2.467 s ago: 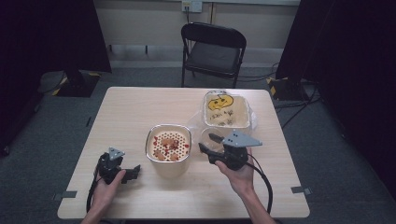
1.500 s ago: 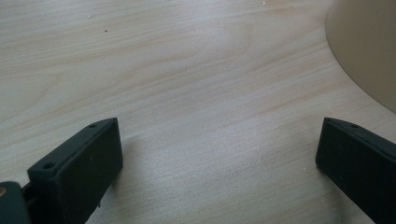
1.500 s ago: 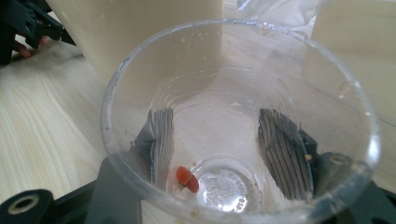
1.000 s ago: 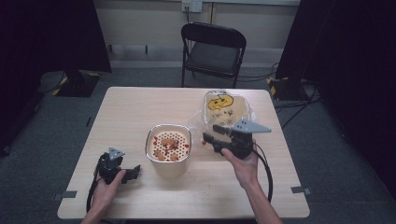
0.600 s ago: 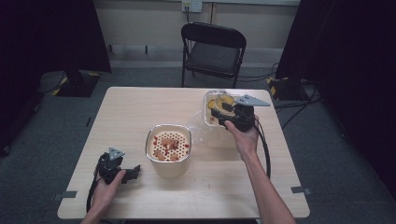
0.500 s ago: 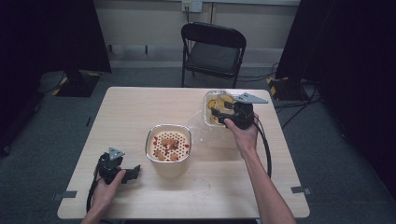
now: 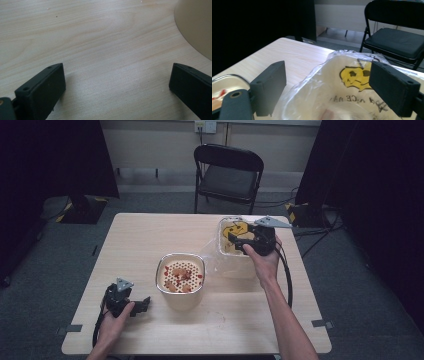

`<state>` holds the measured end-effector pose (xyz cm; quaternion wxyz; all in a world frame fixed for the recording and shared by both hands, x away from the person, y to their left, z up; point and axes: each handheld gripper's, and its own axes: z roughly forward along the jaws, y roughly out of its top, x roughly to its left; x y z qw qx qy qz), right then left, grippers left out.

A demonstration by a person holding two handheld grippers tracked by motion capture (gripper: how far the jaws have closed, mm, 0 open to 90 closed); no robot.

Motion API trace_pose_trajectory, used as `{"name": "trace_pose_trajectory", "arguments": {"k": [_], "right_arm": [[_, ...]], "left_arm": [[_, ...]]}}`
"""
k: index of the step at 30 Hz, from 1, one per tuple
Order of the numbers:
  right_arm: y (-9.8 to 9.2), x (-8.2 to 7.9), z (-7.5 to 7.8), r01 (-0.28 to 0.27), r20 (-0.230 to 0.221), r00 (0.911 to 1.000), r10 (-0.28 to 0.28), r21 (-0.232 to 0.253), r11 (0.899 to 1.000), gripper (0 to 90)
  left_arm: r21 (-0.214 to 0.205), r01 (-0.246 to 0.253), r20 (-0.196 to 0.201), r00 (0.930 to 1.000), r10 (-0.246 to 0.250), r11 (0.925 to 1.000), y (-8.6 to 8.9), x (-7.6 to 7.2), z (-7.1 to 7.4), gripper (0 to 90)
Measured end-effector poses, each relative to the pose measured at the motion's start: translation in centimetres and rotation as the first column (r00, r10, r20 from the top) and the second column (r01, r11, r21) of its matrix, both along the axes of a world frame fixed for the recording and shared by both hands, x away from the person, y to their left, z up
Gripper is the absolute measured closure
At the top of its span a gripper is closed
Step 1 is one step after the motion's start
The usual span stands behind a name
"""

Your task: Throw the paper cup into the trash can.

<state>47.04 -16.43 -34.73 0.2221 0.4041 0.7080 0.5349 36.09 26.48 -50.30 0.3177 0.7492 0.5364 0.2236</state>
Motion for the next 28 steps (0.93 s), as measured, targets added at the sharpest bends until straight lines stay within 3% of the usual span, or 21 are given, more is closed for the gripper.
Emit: {"name": "trace_pose_trajectory", "arguments": {"k": [3,8,9,11,14,15,16,17,20,26,27,28], "right_arm": [[-0.3,-1.8,-0.2,-0.018,0.002,0.9998,0.018,-0.005,1.000,16.1],[-1.1,-6.2,-1.3,-0.026,0.008,0.9996,0.026,0.017,1.000,16.9],[-1.2,-7.1,-1.8,-0.019,-0.003,0.9998,0.019,0.020,1.000,17.3],[-1.2,-8.5,-3.1,-0.031,-0.027,0.9992,0.031,-0.018,0.999,16.8],[-1.3,-10.5,-6.3,-0.035,-0.103,0.9942,0.030,-0.054,0.998,14.6],[-1.3,-10.5,-6.3,-0.035,-0.103,0.9942,0.030,-0.054,0.998,14.6],[-1.2,-10.9,-7.5,-0.034,-0.127,0.9916,0.025,-0.074,0.997,14.6],[-0.9,-11.6,-10.1,-0.052,-0.178,0.9837,0.024,-0.151,0.987,15.0],[-0.7,-11.7,-12.8,-0.076,-0.244,0.9694,0.020,-0.221,0.972,15.6],[-0.6,-11.5,-15.0,-0.067,-0.277,0.9607,-0.014,-0.281,0.957,15.1],[-0.6,-11.5,-15.0,-0.067,-0.277,0.9607,-0.014,-0.281,0.957,15.1],[-0.5,-11.5,-15.3,-0.056,-0.263,0.9643,-0.028,-0.307,0.950,14.7]], "left_arm": [[-0.001,0.000,0.000,1.0000,0.000,1.0000,0.0,0.0,0.0,0.0],[-0.001,0.000,0.000,1.0000,0.000,1.0000,0.0,0.0,0.0,0.0],[-0.001,0.000,0.000,1.0000,0.000,1.0000,0.0,0.0,0.0,0.0],[0.000,0.000,0.000,1.0000,0.000,1.0000,0.0,0.0,0.0,0.0],[0.000,0.000,0.000,1.0000,0.000,1.0000,0.0,0.0,0.0,0.0],[0.000,0.000,0.000,1.0000,0.000,1.0000,0.0,0.0,0.0,0.0],[-0.001,0.000,0.000,1.0000,0.000,1.0000,0.0,0.0,0.0,0.0],[0.003,0.001,0.000,1.0000,-0.001,1.0000,0.0,0.0,0.0,0.0],[0.000,0.000,0.000,1.0000,0.000,1.0000,0.0,0.0,0.0,0.0],[0.000,0.000,0.000,1.0000,0.000,1.0000,0.0,0.0,0.0,0.0],[0.000,0.000,0.000,1.0000,0.000,1.0000,0.0,0.0,0.0,0.0],[0.001,0.001,0.000,1.0000,-0.001,1.0000,0.0,0.0,0.0,0.0]]}}
